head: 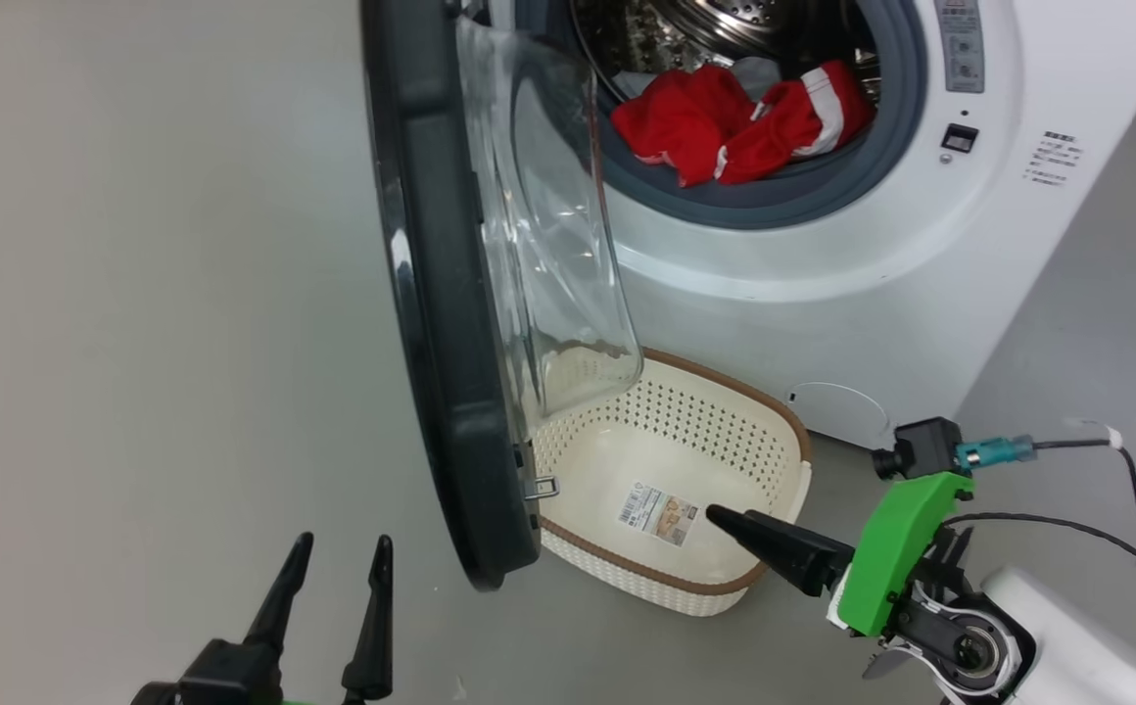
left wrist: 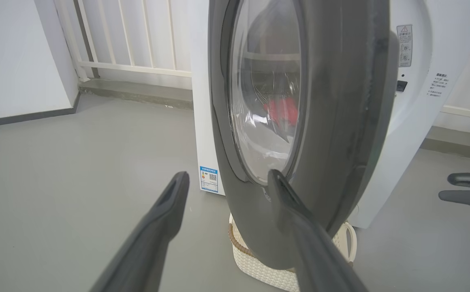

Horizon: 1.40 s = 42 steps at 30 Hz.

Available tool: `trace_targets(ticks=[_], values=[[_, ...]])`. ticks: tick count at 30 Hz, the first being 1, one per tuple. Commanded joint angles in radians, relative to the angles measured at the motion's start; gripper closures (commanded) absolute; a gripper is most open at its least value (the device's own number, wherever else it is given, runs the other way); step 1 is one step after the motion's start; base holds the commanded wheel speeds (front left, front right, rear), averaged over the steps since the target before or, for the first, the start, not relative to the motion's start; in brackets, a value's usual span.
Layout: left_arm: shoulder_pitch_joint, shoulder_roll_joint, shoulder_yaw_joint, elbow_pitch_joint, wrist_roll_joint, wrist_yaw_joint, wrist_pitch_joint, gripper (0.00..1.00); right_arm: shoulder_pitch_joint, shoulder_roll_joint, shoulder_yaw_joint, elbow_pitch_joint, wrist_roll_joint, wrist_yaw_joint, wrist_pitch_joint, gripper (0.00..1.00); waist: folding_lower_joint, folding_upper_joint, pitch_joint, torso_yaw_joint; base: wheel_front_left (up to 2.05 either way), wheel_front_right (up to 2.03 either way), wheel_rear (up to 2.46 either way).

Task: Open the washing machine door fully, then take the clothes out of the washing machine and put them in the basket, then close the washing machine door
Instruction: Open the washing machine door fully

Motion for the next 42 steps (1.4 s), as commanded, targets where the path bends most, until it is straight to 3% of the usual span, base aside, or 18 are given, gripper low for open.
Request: trace_targets(ticks=[1,22,28,33,36,42], values=[[0.004,0.010,0.041,-0.017,0.002,-0.007,-0.008,0.00,0.012,-0.015,0.003,-0.028,-0.005,0.008,-0.032,0.00,0.0000,-0.0001,-0.007,-0.017,0.00,0.00,0.00],[0.046,0.010,0.090,-0.013,0.006,-0.010,-0.008,0.00,0.083,-0.120,0.143,0.008,-0.073,0.008,-0.339,0.00,0.0000,-0.0001,-0.037,-0.091,0.00,0.00,0.00],[0.048,0.010,0.098,-0.009,-0.004,-0.010,-0.008,0.00,0.085,-0.147,0.200,0.032,-0.130,0.008,-0.484,0.00,0.0000,-0.0001,-0.038,-0.101,0.00,0.00,0.00],[0.045,0.010,0.098,-0.005,-0.005,-0.010,-0.008,0.00,0.084,-0.156,0.233,0.055,-0.183,0.008,-0.542,0.00,0.0000,-0.0001,-0.037,-0.103,0.00,0.00,0.00],[0.045,0.010,0.098,-0.003,-0.005,-0.010,-0.008,0.00,0.090,-0.152,0.219,0.069,-0.229,0.008,-0.549,0.00,0.0000,-0.0001,-0.041,-0.103,0.00,0.00,0.00],[0.051,0.010,0.100,-0.003,-0.005,-0.010,-0.008,0.00,0.145,-0.120,0.084,0.058,-0.399,0.008,-0.550,0.00,0.0000,-0.0001,-0.047,-0.102,0.00,0.00,0.00]])
